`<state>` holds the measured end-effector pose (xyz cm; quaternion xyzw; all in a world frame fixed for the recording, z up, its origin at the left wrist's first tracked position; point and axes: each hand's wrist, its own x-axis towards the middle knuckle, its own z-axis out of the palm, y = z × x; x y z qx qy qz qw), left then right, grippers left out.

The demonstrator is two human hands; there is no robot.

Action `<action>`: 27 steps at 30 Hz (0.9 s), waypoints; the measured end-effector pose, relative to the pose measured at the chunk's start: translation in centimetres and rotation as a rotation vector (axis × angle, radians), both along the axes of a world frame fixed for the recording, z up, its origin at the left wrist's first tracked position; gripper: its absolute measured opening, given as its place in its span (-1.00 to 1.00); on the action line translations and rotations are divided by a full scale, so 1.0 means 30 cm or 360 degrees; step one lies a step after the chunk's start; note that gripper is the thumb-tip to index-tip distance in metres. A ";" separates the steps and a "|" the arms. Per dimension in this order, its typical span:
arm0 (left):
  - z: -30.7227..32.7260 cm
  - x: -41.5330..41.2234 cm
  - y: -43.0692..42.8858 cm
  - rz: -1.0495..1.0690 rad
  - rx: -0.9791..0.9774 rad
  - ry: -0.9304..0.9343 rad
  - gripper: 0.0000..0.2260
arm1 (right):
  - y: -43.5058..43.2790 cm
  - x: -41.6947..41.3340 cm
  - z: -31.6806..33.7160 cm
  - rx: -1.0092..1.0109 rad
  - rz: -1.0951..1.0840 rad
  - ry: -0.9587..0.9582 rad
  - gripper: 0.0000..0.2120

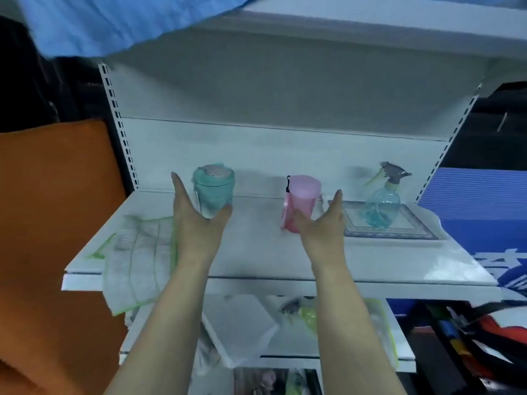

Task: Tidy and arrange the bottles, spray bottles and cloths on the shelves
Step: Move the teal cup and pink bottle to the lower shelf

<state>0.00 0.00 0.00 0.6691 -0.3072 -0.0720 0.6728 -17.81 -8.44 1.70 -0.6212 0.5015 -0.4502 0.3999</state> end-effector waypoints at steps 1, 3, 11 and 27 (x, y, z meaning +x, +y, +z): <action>0.002 0.003 -0.030 0.0021 -0.0025 -0.0001 0.10 | -0.035 -0.002 -0.002 -0.0002 -0.0013 0.0003 0.03; -0.015 0.028 -0.095 0.0019 -0.0078 0.0109 0.19 | -0.114 -0.007 -0.015 0.0037 -0.0020 0.0015 0.12; -0.060 0.115 -0.261 0.0149 -0.0061 0.0194 0.22 | -0.370 0.093 -0.113 0.0332 0.0210 -0.0011 0.35; -0.070 0.173 -0.281 0.0185 0.0072 -0.0002 0.23 | -0.382 0.163 -0.063 0.0336 0.0375 -0.0105 -0.31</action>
